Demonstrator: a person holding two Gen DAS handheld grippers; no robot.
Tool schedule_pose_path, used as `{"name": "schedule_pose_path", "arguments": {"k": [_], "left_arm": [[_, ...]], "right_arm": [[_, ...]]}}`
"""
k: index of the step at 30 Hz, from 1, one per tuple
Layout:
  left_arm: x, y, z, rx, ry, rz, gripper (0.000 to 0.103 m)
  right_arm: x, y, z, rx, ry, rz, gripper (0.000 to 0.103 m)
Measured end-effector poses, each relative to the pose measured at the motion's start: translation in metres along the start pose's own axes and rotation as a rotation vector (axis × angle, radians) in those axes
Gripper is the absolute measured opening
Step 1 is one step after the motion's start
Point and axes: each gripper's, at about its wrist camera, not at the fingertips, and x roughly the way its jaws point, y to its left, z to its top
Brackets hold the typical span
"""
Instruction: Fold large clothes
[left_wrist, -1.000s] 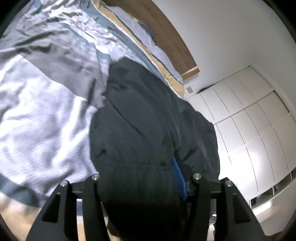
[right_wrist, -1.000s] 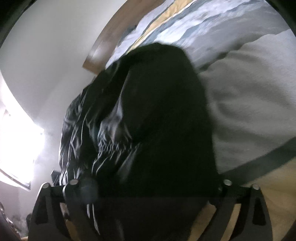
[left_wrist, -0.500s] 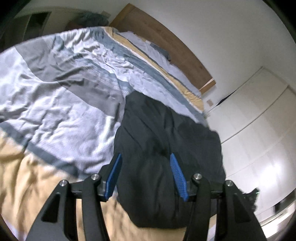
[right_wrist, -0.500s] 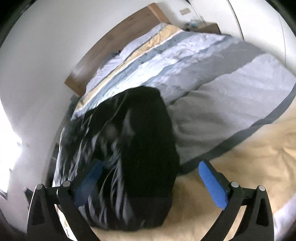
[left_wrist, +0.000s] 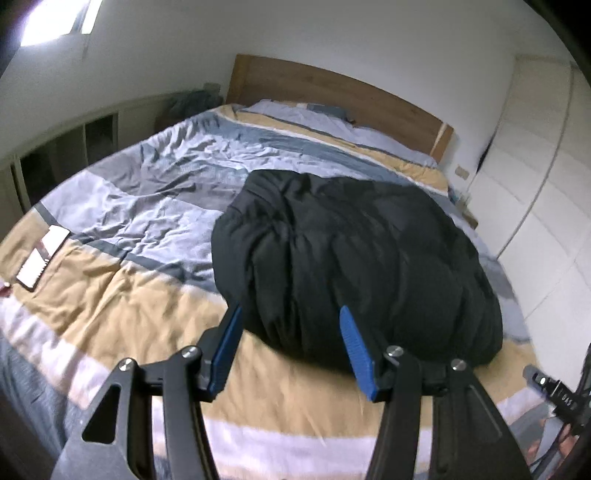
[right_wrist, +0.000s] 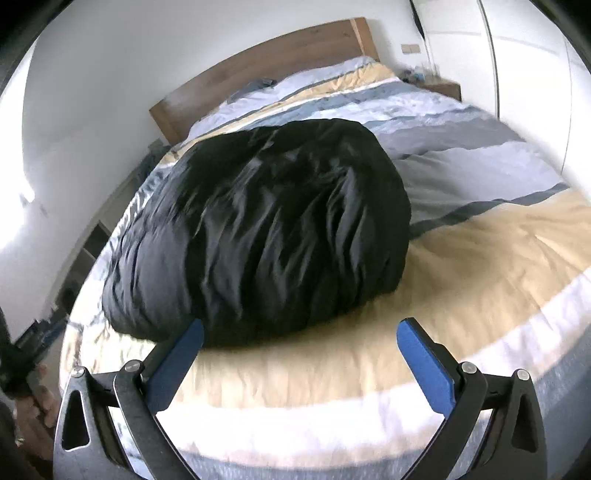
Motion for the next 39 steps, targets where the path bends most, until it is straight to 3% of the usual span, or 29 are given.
{"name": "schedule_pose_path", "arguments": {"k": [4, 8, 14, 19, 39], "left_arm": [[-0.033, -0.036, -0.031, 0.096, -0.047, 0.058, 0.059], [-0.064, -0.058, -0.054, 0.135, -0.072, 0.012, 0.059], [-0.099, -0.078, -0.072, 0.182, -0.144, 0.008, 0.06], [-0.118, -0.084, -0.075, 0.191, -0.184, 0.004, 0.07], [-0.127, -0.082, -0.084, 0.209, -0.176, 0.005, 0.08]], "right_arm": [[-0.024, 0.023, -0.028, -0.081, -0.048, -0.047, 0.102], [-0.047, 0.038, -0.052, -0.138, -0.089, -0.066, 0.102], [-0.069, 0.048, -0.072, -0.189, -0.121, -0.07, 0.102], [-0.081, 0.043, -0.08, -0.188, -0.139, -0.074, 0.102], [-0.095, 0.023, -0.087, -0.171, -0.157, -0.111, 0.102]]}}
